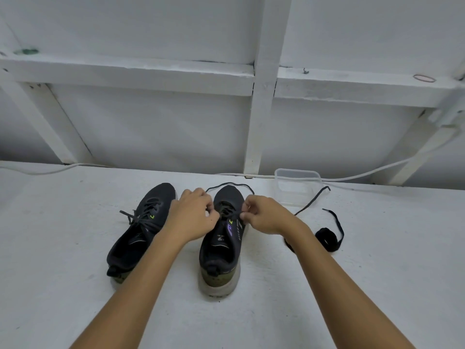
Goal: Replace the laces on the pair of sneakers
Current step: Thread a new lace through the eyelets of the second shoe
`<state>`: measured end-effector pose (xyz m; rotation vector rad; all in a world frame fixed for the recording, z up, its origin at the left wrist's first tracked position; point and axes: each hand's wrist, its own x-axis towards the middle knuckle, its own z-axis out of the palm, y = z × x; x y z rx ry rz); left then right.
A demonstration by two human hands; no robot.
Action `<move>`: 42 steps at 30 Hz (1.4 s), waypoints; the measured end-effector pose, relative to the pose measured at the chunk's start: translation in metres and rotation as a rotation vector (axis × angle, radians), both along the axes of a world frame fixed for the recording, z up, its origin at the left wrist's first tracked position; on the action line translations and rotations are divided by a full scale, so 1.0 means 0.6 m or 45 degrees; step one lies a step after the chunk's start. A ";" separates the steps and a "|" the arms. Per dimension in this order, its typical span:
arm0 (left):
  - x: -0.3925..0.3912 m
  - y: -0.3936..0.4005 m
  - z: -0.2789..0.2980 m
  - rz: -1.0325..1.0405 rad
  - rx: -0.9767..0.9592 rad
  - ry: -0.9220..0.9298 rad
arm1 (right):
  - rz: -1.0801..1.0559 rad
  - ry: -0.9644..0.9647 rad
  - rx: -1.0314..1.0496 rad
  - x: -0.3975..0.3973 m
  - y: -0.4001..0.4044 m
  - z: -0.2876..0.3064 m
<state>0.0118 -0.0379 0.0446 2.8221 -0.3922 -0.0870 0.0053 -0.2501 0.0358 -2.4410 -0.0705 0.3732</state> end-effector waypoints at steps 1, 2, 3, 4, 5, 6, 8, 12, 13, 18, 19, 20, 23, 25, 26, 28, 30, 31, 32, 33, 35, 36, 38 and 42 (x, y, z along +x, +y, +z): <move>-0.003 0.005 0.000 0.057 -0.020 0.010 | -0.011 -0.040 0.006 0.000 -0.001 0.006; -0.006 0.009 -0.002 0.116 -0.047 0.054 | -0.014 -0.078 -0.023 0.001 -0.002 0.013; -0.009 0.012 -0.003 0.172 -0.079 0.120 | -0.008 -0.108 -0.085 0.002 -0.003 0.022; -0.010 0.015 -0.003 0.219 -0.095 0.189 | 0.003 -0.128 -0.160 0.002 -0.006 0.031; -0.011 0.018 -0.005 0.247 -0.093 0.233 | 0.010 -0.137 -0.228 0.003 -0.008 0.040; -0.010 0.021 -0.008 0.262 -0.095 0.237 | 0.007 -0.135 -0.265 0.004 -0.011 0.048; -0.009 0.023 -0.009 0.262 -0.181 0.093 | 0.010 -0.105 -0.221 0.005 -0.015 0.064; -0.003 0.002 0.011 -0.134 -0.460 -0.025 | 0.027 -0.004 0.119 0.001 -0.008 0.089; -0.002 -0.008 0.016 -0.228 -0.448 0.008 | 0.037 0.007 0.179 0.001 -0.005 0.093; 0.009 -0.029 0.007 0.058 -0.631 0.042 | 0.057 0.014 0.144 -0.001 -0.011 0.103; 0.014 -0.022 -0.001 0.260 -0.711 0.097 | 0.048 0.011 0.109 -0.003 -0.020 0.105; 0.016 -0.015 -0.006 0.429 -0.749 0.154 | 0.039 0.003 0.074 -0.005 -0.028 0.106; 0.015 0.003 -0.026 0.454 -0.649 0.175 | 0.011 -0.037 0.016 -0.012 -0.046 0.110; 0.008 0.001 -0.018 0.144 -0.650 0.096 | -0.002 -0.052 0.028 -0.013 -0.043 0.112; 0.005 -0.006 -0.010 -0.012 -0.656 0.060 | 0.000 -0.062 0.040 -0.012 -0.039 0.112; 0.005 -0.022 0.010 -0.208 -0.653 -0.003 | 0.017 -0.094 0.048 -0.009 -0.029 0.113; 0.008 -0.036 0.022 -0.297 -0.645 -0.063 | 0.038 -0.124 0.050 -0.005 -0.020 0.113; 0.011 -0.039 0.026 -0.291 -0.639 -0.073 | 0.040 -0.137 0.057 -0.003 -0.018 0.113; 0.012 -0.040 0.030 -0.255 -0.658 -0.091 | 0.033 -0.146 0.065 -0.003 -0.018 0.113; 0.017 -0.038 0.029 -0.160 -0.718 -0.096 | 0.025 -0.148 0.069 -0.003 -0.020 0.113; 0.030 -0.020 0.026 0.161 -0.894 -0.062 | 0.006 -0.136 0.076 -0.005 -0.031 0.111; 0.038 -0.008 0.022 0.336 -0.896 -0.062 | -0.001 -0.132 0.078 -0.006 -0.037 0.109; 0.048 0.017 0.008 0.506 -0.673 -0.095 | -0.012 -0.128 0.083 -0.008 -0.045 0.104; 0.040 0.012 0.003 0.040 -0.473 -0.286 | -0.013 -0.139 0.081 -0.008 -0.031 0.103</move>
